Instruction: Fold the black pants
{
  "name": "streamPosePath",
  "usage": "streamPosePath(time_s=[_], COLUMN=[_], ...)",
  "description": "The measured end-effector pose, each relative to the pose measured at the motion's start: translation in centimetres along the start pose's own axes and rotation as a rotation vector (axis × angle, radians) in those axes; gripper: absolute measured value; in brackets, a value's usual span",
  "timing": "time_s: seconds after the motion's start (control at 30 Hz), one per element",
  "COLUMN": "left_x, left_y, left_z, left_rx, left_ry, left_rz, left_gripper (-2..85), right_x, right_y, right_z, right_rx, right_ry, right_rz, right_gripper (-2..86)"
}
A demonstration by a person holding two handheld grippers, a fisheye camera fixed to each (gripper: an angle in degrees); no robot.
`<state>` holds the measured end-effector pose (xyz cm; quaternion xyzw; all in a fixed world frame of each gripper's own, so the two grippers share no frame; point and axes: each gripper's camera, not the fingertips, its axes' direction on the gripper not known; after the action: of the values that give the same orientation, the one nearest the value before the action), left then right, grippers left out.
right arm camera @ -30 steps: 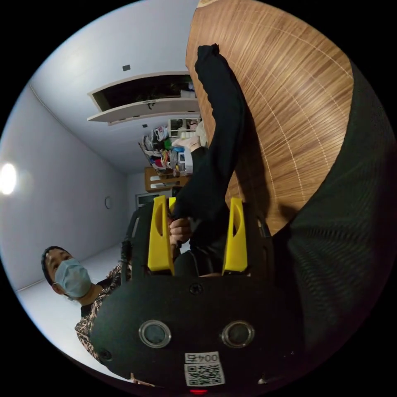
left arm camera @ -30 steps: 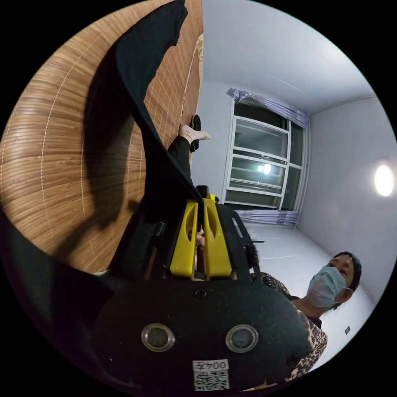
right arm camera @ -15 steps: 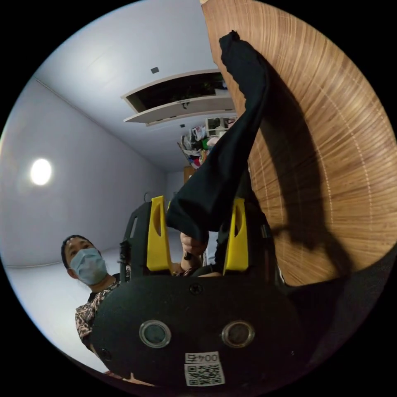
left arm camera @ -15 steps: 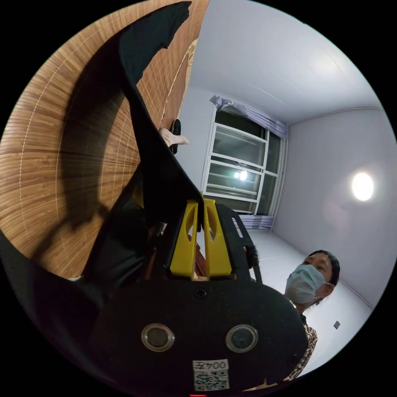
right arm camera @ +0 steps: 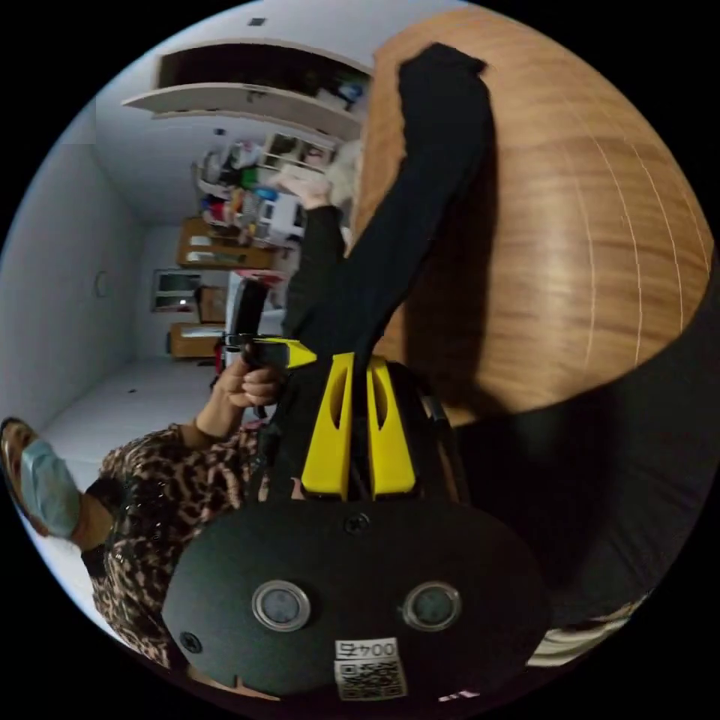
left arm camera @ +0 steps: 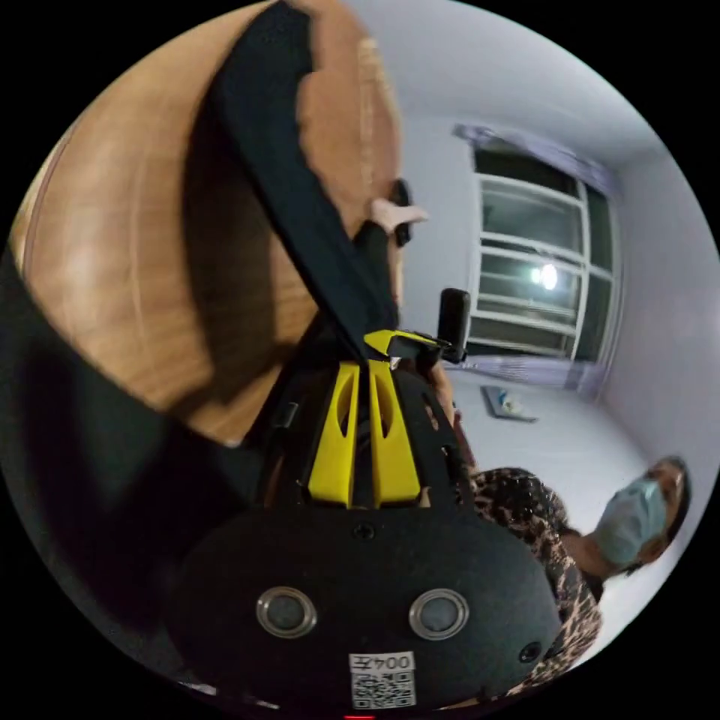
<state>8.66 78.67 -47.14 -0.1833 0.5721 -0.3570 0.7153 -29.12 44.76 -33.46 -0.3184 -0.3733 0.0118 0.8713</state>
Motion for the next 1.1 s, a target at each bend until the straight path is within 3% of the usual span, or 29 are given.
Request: streamPosePath(time_s=[0.1,0.2,0.37,0.43,0.5,0.6,0.8,0.9,1.1], left_x=[-1.0,1.1,5.9,8.4,11.4,13.9,16.9,18.1,19.9], left_y=[-0.7,-1.2,-1.6,-2.8,-5.4,-10.1,-23.3,-29.8,-40.8], left_z=[1.7,2.5,3.2,2.7,1.6,1.1,2.7,3.5,6.8], left_rx=[-0.041,-0.111,-0.175,-0.104,0.070,0.300,0.530,0.607,0.586], left_ry=[0.081,0.037,-0.028,-0.095,-0.292,-0.518,-0.812,-0.867,-1.087], left_rz=[-0.064,-0.017,0.130,0.256,0.426,0.571,0.548,0.495,0.440], left_gripper=[5.9,8.5,9.1,8.7,8.4,8.7,10.7,11.7,14.0], right_x=[0.6,-0.4,-3.0,-3.9,-4.6,-3.9,-0.2,1.9,7.2], right_y=[-0.1,-0.1,-0.1,-0.1,-0.2,-2.2,-9.9,-12.9,-16.2], right_z=[2.7,3.1,-0.8,-3.1,-6.0,-8.9,-12.4,-12.8,-12.5], right_rx=[-0.106,-0.163,-0.008,0.141,0.378,0.556,0.648,0.663,0.614], right_ry=[0.113,0.232,0.253,0.302,0.385,0.446,0.541,0.580,0.418], right_rz=[0.068,0.045,-0.095,-0.177,-0.281,-0.326,-0.243,-0.202,-0.113], right_gripper=[5.1,6.3,7.6,7.7,7.9,8.5,7.2,5.3,0.2])
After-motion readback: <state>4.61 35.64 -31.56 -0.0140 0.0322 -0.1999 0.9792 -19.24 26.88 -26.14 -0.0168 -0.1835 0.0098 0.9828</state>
